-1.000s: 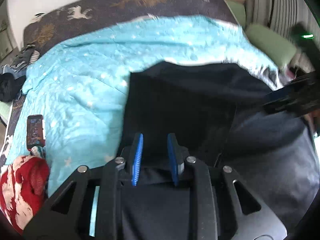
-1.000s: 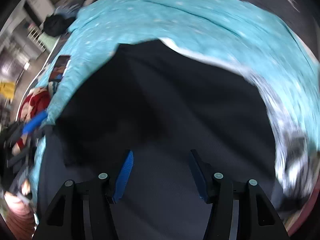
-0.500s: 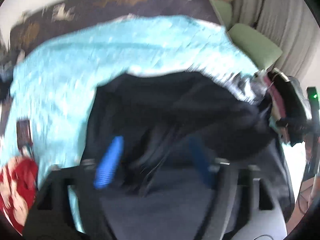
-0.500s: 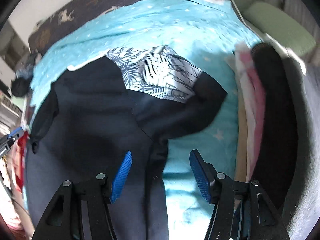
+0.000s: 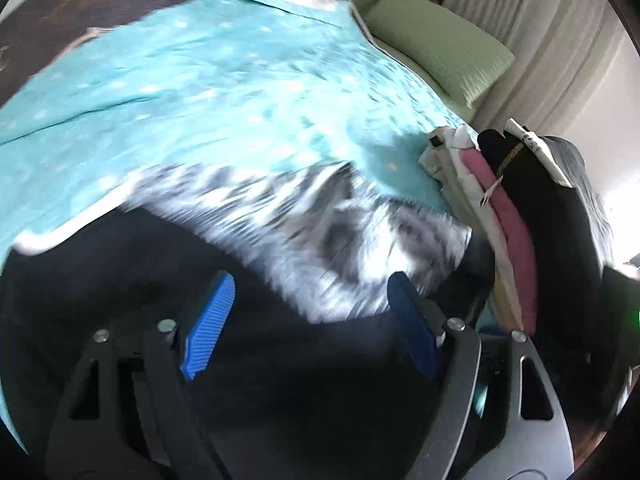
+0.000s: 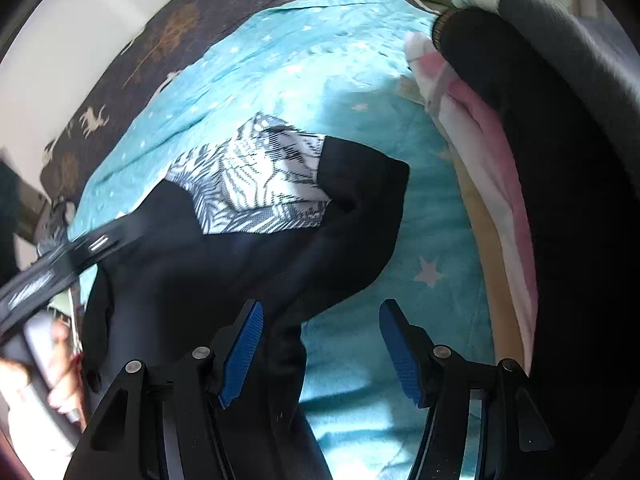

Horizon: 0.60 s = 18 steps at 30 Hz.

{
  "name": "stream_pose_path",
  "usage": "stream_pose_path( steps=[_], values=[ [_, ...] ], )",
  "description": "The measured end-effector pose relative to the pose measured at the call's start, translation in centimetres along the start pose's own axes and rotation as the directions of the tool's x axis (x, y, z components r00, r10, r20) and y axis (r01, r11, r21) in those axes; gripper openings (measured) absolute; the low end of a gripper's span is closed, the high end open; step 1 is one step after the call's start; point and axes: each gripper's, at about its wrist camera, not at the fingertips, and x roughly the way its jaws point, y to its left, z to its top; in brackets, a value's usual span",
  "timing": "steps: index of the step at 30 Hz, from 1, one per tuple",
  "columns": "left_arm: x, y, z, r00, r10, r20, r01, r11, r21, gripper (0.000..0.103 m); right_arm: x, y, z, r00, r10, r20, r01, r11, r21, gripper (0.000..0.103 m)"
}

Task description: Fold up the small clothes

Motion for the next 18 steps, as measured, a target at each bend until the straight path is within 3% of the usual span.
stream_pose_path(
  steps=[2, 4, 5, 6, 7, 10, 11, 12, 15, 18],
  values=[
    [1.9, -0.5, 1.3, 1.000, 0.002, -0.016, -0.002, 1.000, 0.002, 0.079, 0.3, -0.3, 0.2, 1.000, -0.005, 0.005, 0.005, 1.000, 0.019, 0.062],
    [3.9, -0.9, 2.4, 0.999, 0.008, -0.052, -0.008, 1.000, 0.000, 0.071, 0.4, -0.4, 0.3, 1.000, -0.017, 0.015, 0.016, 1.000, 0.026, 0.062],
    [4.7, -0.9, 2.8, 0.997, 0.005, -0.072, -0.005, 1.000, -0.002, 0.044, 0.4, -0.3, 0.4, 1.000, -0.022, 0.022, 0.021, 0.999, 0.030, 0.062],
    [5.5, -1.1, 3.0, 0.995, -0.009, -0.098, 0.008, 1.000, -0.004, 0.004, 0.5, -0.3, 0.6, 0.999, -0.023, 0.027, 0.022, 0.999, 0.031, 0.062],
    [6.1, -1.1, 3.2, 0.991, -0.028, -0.128, 0.027, 1.000, -0.011, 0.006, 0.6, -0.2, 0.8, 0.999, -0.026, 0.029, 0.025, 0.999, 0.031, 0.062],
    [5.2, -1.5, 3.8, 0.995, -0.044, -0.085, 0.045, 0.999, 0.010, 0.005, 0.9, -0.2, 1.5, 0.997, -0.057, 0.058, 0.054, 0.997, 0.051, 0.059],
    [4.8, -1.5, 3.9, 0.995, -0.058, -0.076, 0.059, 0.998, 0.013, 0.005, 1.0, 0.0, 1.8, 0.995, -0.066, 0.070, 0.061, 0.996, 0.060, 0.036],
    [4.2, -1.5, 4.1, 0.995, -0.076, -0.067, 0.077, 0.997, 0.013, 0.005, 1.1, 0.2, 2.0, 0.993, -0.076, 0.091, 0.071, 0.995, 0.063, 0.003],
    [2.3, -1.7, 4.9, 0.996, -0.092, -0.018, 0.093, 0.995, 0.041, 0.005, 1.3, 1.0, 2.4, 0.989, -0.081, 0.124, 0.078, 0.997, 0.031, 0.003],
    [-1.4, -1.1, 5.2, 0.991, -0.120, 0.057, 0.116, 0.991, 0.068, 0.005, -0.6, 2.5, 2.2, 0.973, -0.030, 0.228, 0.036, 0.999, -0.024, 0.003]
  ],
)
